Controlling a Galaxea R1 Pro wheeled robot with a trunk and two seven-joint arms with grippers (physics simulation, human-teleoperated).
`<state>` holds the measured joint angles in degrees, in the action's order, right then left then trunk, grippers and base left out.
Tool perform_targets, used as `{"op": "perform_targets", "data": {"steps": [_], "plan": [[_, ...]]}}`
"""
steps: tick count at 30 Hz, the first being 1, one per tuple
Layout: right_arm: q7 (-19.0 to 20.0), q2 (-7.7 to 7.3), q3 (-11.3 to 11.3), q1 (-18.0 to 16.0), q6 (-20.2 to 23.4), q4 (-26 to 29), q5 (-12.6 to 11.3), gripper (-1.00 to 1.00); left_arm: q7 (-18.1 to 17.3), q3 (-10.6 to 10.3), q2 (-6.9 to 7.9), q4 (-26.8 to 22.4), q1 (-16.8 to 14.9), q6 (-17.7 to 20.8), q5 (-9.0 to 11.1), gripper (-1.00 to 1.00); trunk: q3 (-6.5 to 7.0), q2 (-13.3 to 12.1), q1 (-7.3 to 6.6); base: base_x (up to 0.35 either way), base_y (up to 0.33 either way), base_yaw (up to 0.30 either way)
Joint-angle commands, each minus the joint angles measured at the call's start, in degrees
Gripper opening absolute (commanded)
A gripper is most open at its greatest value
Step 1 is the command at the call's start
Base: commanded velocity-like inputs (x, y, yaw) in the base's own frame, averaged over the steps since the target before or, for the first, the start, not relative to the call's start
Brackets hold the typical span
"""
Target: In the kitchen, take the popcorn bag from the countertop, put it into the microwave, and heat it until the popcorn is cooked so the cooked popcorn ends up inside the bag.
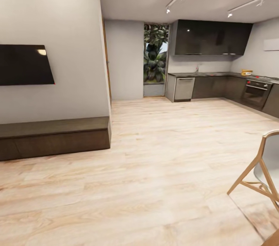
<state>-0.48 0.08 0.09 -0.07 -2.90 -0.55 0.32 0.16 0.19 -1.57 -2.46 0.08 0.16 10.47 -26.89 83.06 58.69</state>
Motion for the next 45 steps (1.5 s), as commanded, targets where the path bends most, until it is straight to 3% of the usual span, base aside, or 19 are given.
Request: {"op": "perform_targets", "data": {"steps": [1, 45], "plan": [[0.0, 0.01, 0.0, 0.0, -0.3, 0.0, 0.0, 1.00, 0.0, 0.0, -0.01, -0.1, 0.0, 0.0, 0.4, 1.00, -0.04, 0.0, 0.03, 0.326, 0.000, 0.000], [-0.1, 0.01, 0.0, 0.0, -0.4, -0.1, 0.0, 1.00, 0.0, 0.1, -0.04, -0.1, 0.0, 0.0, 0.4, 1.00, -0.04, 0.0, 0.03, 0.326, 0.000, 0.000]]}}
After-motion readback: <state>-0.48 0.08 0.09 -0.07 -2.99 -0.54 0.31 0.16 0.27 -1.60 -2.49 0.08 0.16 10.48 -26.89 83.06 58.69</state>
